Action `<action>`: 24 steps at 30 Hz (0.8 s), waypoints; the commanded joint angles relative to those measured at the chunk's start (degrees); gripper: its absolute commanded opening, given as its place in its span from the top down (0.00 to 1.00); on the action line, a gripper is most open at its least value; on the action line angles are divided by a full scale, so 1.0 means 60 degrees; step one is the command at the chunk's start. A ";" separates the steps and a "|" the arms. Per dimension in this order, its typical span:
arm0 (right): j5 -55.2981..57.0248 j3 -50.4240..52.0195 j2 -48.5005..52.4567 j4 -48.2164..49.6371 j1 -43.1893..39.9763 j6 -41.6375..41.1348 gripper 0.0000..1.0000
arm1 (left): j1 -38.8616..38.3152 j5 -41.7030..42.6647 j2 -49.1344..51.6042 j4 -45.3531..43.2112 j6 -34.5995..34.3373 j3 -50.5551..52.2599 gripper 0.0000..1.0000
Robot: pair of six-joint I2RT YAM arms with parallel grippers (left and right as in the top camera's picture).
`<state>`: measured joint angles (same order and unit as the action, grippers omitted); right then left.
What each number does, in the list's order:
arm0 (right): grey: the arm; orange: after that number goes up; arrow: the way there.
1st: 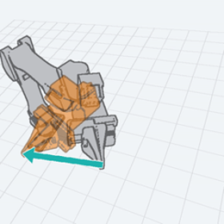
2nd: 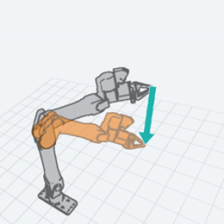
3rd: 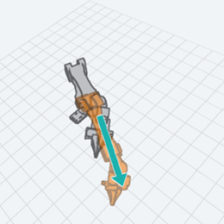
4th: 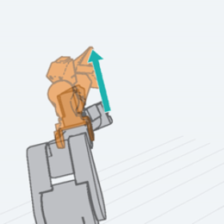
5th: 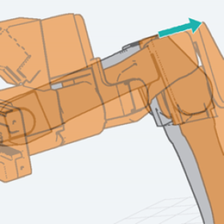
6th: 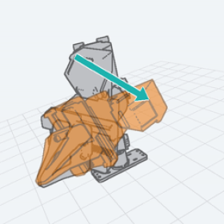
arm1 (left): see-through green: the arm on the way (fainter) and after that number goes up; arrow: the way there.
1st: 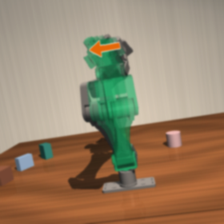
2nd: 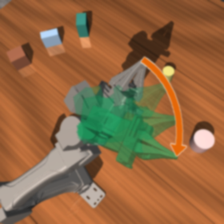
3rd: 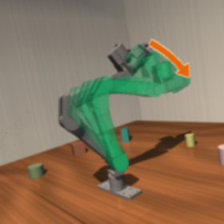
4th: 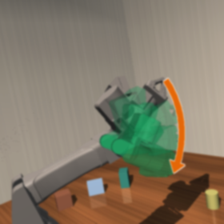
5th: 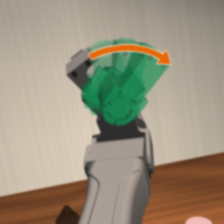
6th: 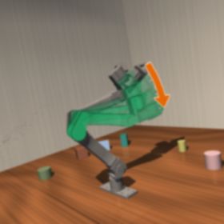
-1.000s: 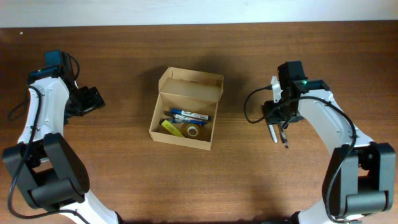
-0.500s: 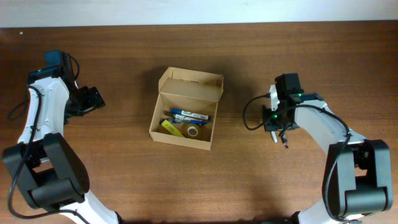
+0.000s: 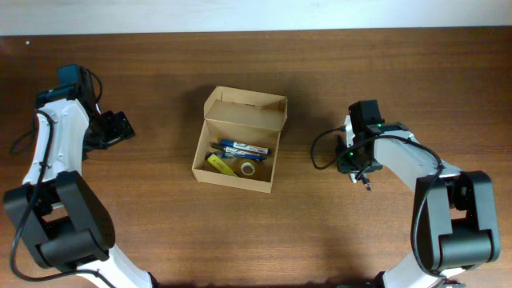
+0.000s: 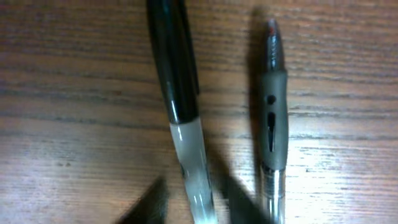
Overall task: Pack container
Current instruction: 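Carry the black marker into the box and release it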
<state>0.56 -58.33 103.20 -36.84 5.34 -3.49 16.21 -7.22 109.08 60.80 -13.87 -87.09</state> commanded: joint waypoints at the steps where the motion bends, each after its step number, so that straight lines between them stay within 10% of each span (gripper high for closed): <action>1: -0.0091 0.0113 0.0557 0.0084 0.0233 -0.0255 0.96 | 0.0015 0.0066 -0.0022 0.0007 0.0113 0.0026 0.00; 16: -0.2641 -0.6411 -0.0823 -0.4299 0.1464 0.1570 0.96 | 0.0015 0.0066 -0.0022 0.0007 0.0113 0.0026 0.00; 24: -0.2371 -0.8309 -0.0685 -0.4583 0.4583 0.5730 0.96 | 0.0015 0.0066 -0.0022 0.0007 0.0113 0.0026 0.00</action>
<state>-13.45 -107.94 98.10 -63.66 26.55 15.97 16.21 -7.22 109.08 60.80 -13.87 -87.09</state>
